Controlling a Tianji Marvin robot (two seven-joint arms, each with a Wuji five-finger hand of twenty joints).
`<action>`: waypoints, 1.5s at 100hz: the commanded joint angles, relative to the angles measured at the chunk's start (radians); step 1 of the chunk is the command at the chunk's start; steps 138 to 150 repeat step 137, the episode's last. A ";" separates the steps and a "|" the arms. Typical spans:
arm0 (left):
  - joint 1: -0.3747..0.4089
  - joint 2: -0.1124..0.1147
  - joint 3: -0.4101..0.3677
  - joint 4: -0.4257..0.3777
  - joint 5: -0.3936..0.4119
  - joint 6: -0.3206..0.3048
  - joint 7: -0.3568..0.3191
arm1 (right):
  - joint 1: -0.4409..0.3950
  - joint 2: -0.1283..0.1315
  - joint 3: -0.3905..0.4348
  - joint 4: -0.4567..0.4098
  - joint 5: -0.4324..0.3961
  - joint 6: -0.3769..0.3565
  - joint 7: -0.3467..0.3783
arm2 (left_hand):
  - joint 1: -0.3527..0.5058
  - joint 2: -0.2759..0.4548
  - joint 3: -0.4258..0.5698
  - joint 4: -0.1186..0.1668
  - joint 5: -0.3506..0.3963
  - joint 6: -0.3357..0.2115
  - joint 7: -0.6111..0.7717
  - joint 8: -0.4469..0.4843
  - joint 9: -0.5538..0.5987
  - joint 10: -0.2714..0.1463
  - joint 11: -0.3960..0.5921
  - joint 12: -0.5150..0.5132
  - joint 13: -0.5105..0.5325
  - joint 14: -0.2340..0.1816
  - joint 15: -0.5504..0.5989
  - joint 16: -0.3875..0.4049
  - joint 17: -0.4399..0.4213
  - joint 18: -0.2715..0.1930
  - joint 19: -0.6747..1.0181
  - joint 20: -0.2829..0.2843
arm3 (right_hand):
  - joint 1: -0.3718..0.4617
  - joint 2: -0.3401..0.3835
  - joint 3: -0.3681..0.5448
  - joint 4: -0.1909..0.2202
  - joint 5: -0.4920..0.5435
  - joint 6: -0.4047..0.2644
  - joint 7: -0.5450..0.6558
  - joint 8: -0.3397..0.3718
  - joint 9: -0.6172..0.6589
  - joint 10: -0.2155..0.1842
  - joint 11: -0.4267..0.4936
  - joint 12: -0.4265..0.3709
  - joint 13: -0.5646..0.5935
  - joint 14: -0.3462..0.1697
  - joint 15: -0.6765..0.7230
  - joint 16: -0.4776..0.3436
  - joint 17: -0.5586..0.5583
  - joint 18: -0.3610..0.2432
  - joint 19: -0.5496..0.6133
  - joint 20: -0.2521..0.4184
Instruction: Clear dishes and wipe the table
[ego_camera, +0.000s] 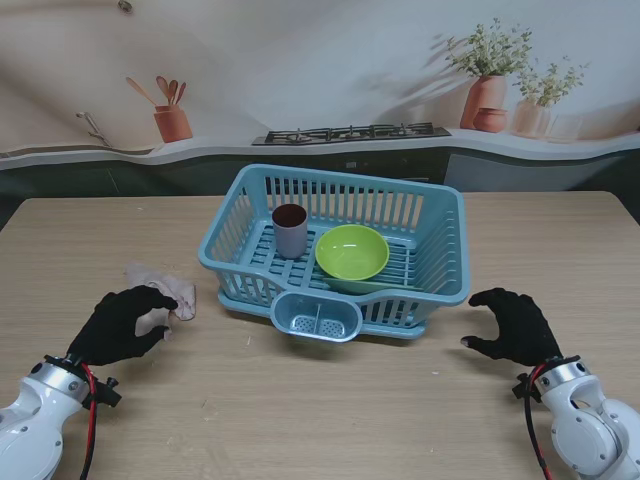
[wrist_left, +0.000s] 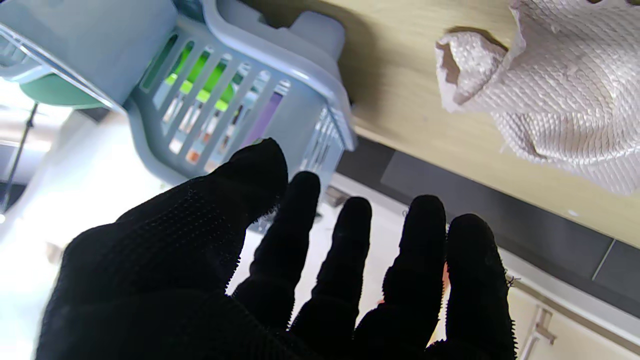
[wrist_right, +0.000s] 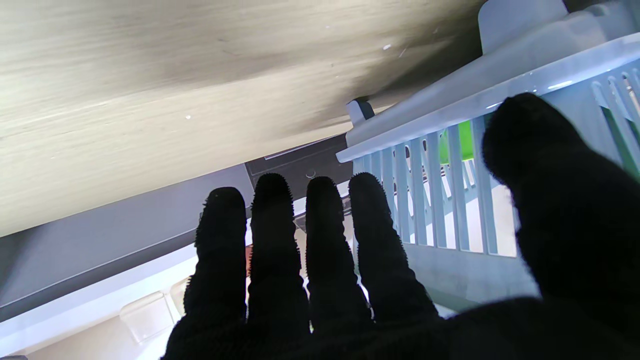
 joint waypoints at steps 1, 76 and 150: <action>0.005 0.002 -0.002 -0.006 0.001 -0.007 -0.015 | -0.011 -0.001 -0.001 -0.007 -0.001 -0.005 0.016 | 0.007 -0.030 0.049 0.019 -0.042 -0.021 -0.021 0.000 -0.038 -0.040 -0.007 -0.002 -0.031 -0.028 -0.011 -0.013 -0.019 -0.024 -0.026 -0.022 | -0.022 0.033 -0.038 0.029 -0.041 0.017 -0.020 -0.011 -0.031 0.005 0.005 0.007 -0.034 -0.008 0.003 0.007 -0.016 -0.032 -0.004 0.018; 0.018 0.002 -0.009 -0.017 -0.001 -0.004 -0.018 | -0.014 0.000 -0.009 -0.006 0.003 0.011 0.026 | -0.010 -0.021 0.041 0.012 -0.067 -0.026 -0.019 -0.006 -0.058 -0.055 -0.018 -0.009 -0.049 -0.038 -0.030 -0.015 -0.040 -0.037 -0.050 -0.050 | 0.000 0.085 -0.233 0.077 -0.043 0.018 -0.027 -0.022 -0.036 0.002 -0.004 0.002 -0.040 -0.011 -0.007 0.001 -0.023 -0.029 -0.018 0.035; 0.026 0.000 -0.013 -0.024 -0.004 0.001 -0.012 | -0.018 -0.001 -0.013 -0.007 0.008 0.024 0.031 | -0.007 -0.007 0.022 0.014 -0.069 -0.027 -0.015 -0.008 -0.057 -0.056 -0.022 -0.012 -0.049 -0.036 -0.034 -0.014 -0.046 -0.038 -0.053 -0.058 | -0.003 0.094 -0.226 0.076 -0.040 0.015 -0.027 -0.022 -0.035 0.001 -0.007 0.002 -0.042 -0.012 -0.009 0.000 -0.026 -0.031 -0.022 0.039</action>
